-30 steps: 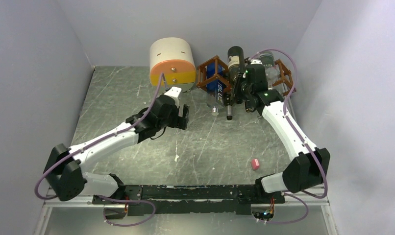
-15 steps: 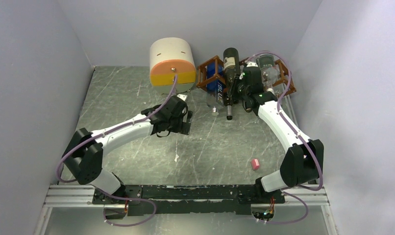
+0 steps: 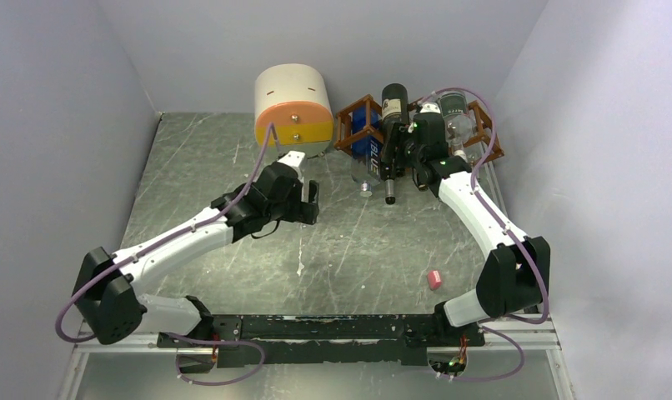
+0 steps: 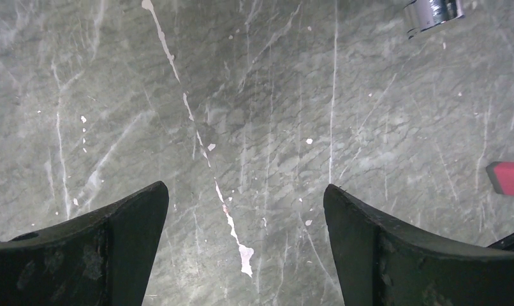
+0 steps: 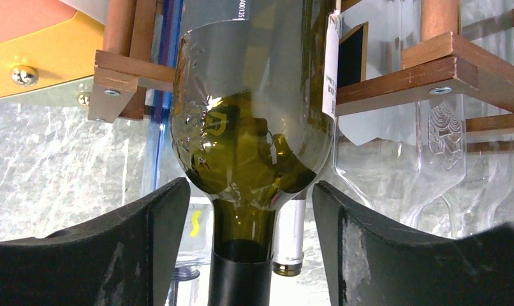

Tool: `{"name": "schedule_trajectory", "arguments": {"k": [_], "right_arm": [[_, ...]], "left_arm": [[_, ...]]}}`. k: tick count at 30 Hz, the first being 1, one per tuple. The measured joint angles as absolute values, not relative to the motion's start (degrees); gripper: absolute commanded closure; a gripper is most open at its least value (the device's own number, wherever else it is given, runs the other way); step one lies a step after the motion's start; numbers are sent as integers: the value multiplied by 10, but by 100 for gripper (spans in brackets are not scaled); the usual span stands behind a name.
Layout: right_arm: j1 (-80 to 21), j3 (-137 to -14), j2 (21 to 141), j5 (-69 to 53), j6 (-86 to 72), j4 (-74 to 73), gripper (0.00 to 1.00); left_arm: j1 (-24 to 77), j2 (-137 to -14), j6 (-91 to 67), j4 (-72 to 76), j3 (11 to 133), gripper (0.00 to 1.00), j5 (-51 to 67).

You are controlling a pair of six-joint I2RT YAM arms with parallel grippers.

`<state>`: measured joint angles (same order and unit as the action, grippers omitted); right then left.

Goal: Put the wine bottle on the wine rack

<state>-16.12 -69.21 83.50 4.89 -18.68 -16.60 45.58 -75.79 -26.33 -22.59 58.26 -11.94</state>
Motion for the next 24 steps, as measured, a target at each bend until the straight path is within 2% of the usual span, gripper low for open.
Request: {"name": "schedule_trajectory", "arguments": {"k": [3, 6, 13, 24], "right_arm": [[-161, -692, 834, 50, -185, -166, 19], [-161, -692, 829, 56, -185, -172, 1], [-161, -694, 761, 82, -211, -228, 0], [-161, -627, 498, 147, -300, -335, 0]], "left_arm": [[456, -736, -262, -224, 579, 5, -125], [456, -712, -261, -223, 579, 5, -133], [456, -635, -249, -224, 576, 5, -159], [456, -493, -195, -263, 615, 5, -220]]}}
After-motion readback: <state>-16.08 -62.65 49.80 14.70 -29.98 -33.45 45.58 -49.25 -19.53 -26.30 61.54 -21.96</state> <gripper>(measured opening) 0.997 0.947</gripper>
